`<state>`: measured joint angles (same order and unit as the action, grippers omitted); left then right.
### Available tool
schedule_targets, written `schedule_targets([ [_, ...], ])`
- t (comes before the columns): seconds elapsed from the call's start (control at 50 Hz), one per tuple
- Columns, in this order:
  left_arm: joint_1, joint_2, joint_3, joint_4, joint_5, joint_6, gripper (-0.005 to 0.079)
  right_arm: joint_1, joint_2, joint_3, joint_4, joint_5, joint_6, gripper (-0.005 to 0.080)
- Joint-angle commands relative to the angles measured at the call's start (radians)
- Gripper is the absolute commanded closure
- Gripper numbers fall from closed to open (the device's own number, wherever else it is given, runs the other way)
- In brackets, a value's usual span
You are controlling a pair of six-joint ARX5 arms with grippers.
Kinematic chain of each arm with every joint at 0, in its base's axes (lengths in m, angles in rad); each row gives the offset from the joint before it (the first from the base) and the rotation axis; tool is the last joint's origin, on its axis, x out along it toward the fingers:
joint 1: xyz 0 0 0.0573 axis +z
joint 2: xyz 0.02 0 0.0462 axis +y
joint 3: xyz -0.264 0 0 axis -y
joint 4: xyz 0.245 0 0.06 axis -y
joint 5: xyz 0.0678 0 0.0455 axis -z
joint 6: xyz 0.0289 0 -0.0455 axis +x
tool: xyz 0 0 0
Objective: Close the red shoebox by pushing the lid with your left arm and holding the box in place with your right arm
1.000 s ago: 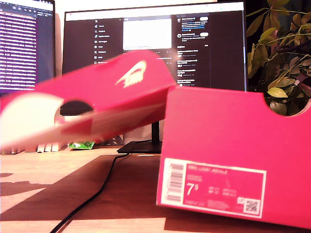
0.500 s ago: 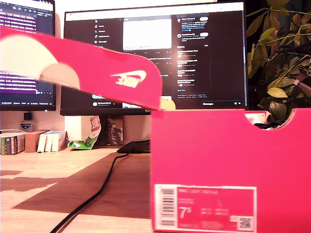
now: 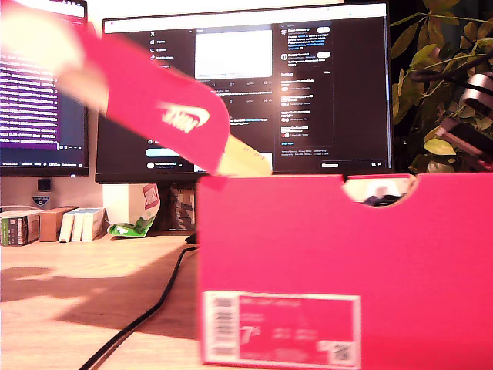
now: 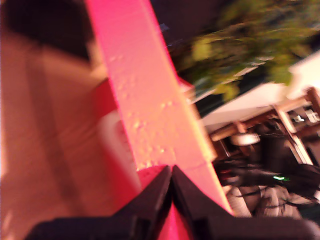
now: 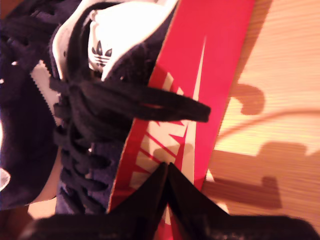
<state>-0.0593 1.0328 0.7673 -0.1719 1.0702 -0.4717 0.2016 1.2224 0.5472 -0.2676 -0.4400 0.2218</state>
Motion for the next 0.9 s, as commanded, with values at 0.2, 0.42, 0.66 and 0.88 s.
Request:
schedule_targets([
  [0.2, -0.189, 0.032, -0.085, 0.027, -0.065, -0.056, 0.0761, 0.138, -0.003, 0.007, 0.127, -0.135, 0.017, 0.0764],
  [0.42, -0.29, 0.034, -0.085, 0.149, -0.231, -0.065, 0.0761, 0.055, -0.004, 0.011, 0.144, -0.11, 0.007, 0.0764],
  [0.66, -0.394, 0.034, -0.085, 0.352, -0.421, -0.09, 0.0761, -0.047, -0.005, 0.029, 0.143, -0.112, -0.022, 0.0764],
  [0.88, -0.458, 0.034, -0.085, 0.698, -0.609, -0.017, 0.0761, -0.112, -0.005, 0.062, 0.142, -0.137, -0.039, 0.0764],
])
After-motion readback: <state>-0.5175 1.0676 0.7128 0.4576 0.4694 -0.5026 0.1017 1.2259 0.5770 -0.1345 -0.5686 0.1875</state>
